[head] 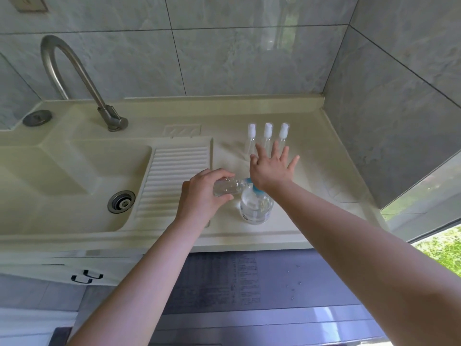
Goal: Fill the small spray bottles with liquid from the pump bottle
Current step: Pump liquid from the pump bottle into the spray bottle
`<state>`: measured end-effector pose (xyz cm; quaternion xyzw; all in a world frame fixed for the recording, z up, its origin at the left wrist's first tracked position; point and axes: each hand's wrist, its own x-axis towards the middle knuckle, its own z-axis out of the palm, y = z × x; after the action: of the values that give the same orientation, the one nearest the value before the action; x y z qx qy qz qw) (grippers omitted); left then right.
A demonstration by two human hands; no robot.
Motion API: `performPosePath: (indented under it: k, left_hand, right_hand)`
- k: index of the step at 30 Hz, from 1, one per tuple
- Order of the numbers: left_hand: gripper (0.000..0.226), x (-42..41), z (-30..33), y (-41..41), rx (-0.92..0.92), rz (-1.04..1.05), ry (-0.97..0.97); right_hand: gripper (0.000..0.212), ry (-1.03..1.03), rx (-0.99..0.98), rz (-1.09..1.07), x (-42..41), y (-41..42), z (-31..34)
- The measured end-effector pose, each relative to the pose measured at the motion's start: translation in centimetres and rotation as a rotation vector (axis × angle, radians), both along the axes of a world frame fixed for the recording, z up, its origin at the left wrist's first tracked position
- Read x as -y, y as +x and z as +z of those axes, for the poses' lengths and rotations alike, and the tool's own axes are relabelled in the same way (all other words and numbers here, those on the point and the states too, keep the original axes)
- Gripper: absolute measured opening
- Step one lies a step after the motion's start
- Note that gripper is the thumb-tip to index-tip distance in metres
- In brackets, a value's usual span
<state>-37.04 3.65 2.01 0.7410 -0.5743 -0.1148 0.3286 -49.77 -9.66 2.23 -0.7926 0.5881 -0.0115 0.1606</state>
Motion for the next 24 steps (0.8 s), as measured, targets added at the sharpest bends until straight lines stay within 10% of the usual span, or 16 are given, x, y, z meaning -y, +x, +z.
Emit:
performPosePath:
  k: [24]
  left_hand:
    - [0.049,0.0,-0.1,0.6,0.000,0.004,0.017]
  right_hand:
    - [0.060,-0.053,-0.056,0.005,0.8,-0.4,0.1]
